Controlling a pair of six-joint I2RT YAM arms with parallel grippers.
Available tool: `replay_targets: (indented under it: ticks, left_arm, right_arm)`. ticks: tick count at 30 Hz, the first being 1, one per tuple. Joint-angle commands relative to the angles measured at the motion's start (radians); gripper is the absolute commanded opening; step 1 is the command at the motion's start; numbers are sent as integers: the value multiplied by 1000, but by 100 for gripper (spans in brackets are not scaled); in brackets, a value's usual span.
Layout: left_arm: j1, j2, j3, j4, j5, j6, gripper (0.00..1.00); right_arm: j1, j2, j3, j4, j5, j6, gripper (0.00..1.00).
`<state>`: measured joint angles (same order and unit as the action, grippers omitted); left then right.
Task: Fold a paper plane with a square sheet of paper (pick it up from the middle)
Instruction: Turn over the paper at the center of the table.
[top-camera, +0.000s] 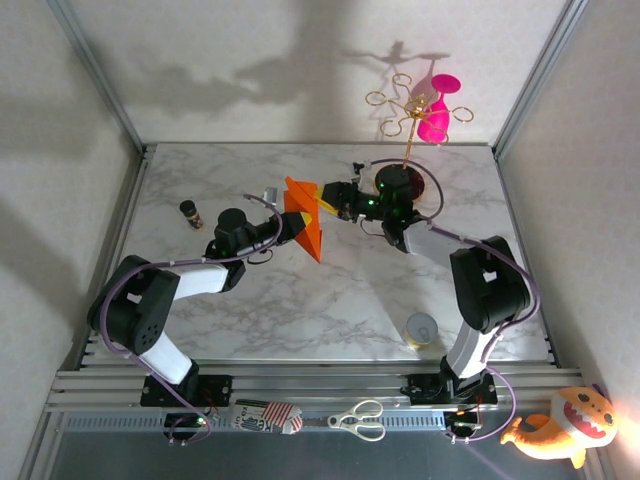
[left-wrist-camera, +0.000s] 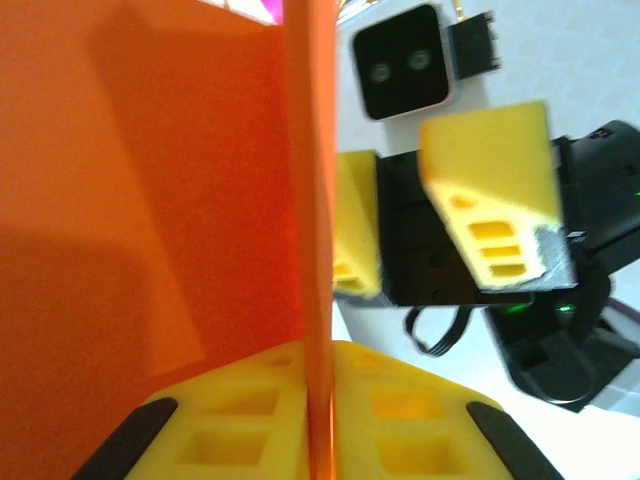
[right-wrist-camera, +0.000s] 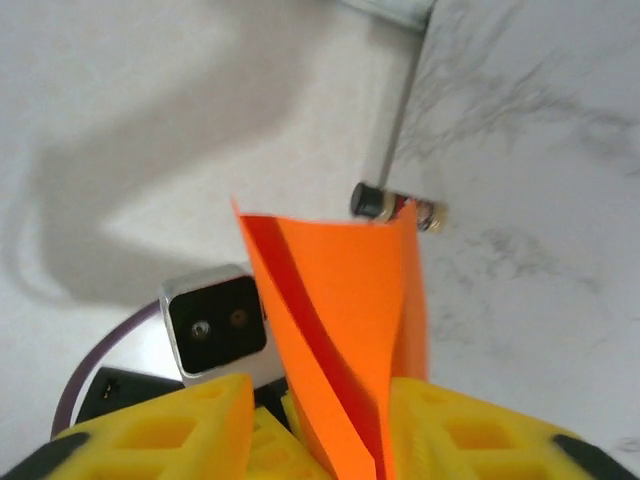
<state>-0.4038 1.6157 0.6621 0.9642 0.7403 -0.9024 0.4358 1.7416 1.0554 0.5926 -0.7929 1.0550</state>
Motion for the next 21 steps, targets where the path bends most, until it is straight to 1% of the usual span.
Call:
replay_targets:
  ticks: [1, 3, 4, 6, 8, 9, 11, 13, 16, 19, 21]
  left_arm:
    - [12, -48, 28, -117, -36, 81, 12]
    - [20, -68, 44, -232, -64, 143, 11]
    - [22, -80, 60, -311, -86, 186, 11]
    - [21, -99, 110, -497, -154, 289, 10]
    - [15, -113, 186, -716, -253, 398, 10]
    - [11, -117, 219, -799, -308, 443, 9]
    - [0, -116, 299, -975, -445, 532, 9]
    - [-10, -112, 366, -1100, -562, 589, 9]
    - [-24, -91, 448, -1237, -740, 638, 9]
    - [-43, -46, 519, -1345, -932, 658, 10]
    - [-62, -2, 562, -1408, -1067, 664, 10]
  right_arm:
    - [-34, -101, -6, -187, 150, -182, 47]
    - [-42, -139, -8, -295, 260, -272, 51]
    - [-45, -160, -11, -354, 338, -319, 53]
    - [-47, -194, -25, -415, 445, -378, 55]
    - [-48, -231, -48, -450, 550, -418, 58]
    - [-47, -247, -59, -458, 587, -432, 60]
    - [-48, -278, -82, -475, 663, -458, 64]
    - [-48, -304, -103, -485, 720, -480, 67]
    - [-48, -333, -128, -494, 785, -507, 75]
    - [-48, -355, -147, -493, 824, -521, 79]
    - [-48, -364, -153, -491, 835, -526, 80]
